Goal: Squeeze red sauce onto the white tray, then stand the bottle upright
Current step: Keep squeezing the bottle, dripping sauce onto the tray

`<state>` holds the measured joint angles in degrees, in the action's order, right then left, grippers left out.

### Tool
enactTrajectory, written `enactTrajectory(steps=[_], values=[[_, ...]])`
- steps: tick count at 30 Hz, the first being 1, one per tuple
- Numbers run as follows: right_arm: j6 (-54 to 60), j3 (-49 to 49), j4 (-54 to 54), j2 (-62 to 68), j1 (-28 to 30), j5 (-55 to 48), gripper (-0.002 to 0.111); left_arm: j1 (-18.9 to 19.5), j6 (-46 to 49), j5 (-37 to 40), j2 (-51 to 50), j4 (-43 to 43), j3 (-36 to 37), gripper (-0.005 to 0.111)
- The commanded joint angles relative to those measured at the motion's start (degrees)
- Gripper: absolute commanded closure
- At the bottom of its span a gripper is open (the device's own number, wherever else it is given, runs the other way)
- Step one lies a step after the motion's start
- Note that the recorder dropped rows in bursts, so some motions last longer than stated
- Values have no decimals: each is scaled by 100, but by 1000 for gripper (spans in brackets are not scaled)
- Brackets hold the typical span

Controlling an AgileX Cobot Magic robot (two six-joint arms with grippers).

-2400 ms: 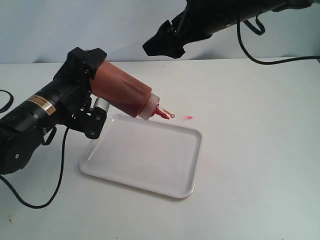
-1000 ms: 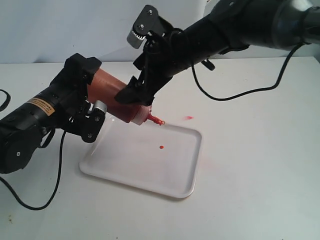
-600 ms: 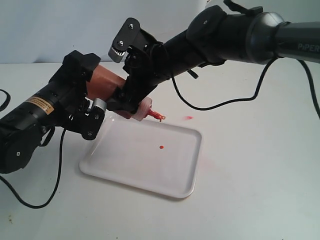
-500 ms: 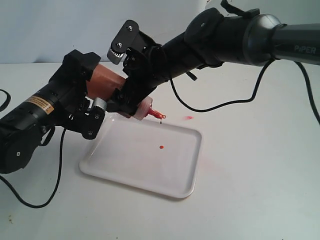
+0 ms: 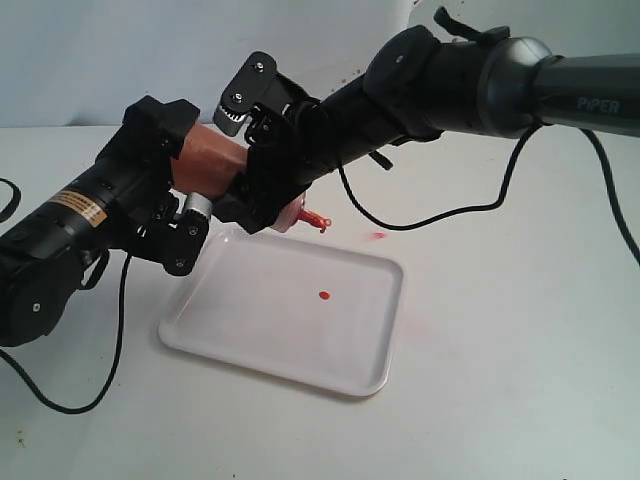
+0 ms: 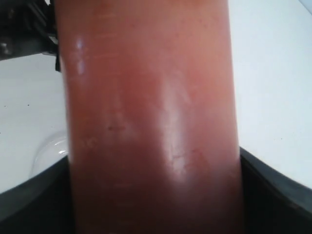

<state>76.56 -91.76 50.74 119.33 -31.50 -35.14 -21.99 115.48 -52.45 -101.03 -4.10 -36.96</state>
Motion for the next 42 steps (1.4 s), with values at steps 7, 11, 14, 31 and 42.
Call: enactTrajectory(steps=[7, 11, 14, 31, 42], values=[[-75, -19, 87, -20, 5, 351, 108, -35, -98, -324, 78, 13, -64, 107], [-75, -19, 87, -20, 5, 351, 108, -35, -98, -324, 78, 13, -64, 107], [-109, -19, 87, -20, 5, 351, 108, -35, -98, -324, 78, 13, -64, 107], [-474, -19, 105, -43, 5, 438, 3, -35, -98, -324, 78, 13, -64, 107], [-474, -19, 39, -88, 5, 438, 7, -35, -98, -324, 78, 13, -64, 107]])
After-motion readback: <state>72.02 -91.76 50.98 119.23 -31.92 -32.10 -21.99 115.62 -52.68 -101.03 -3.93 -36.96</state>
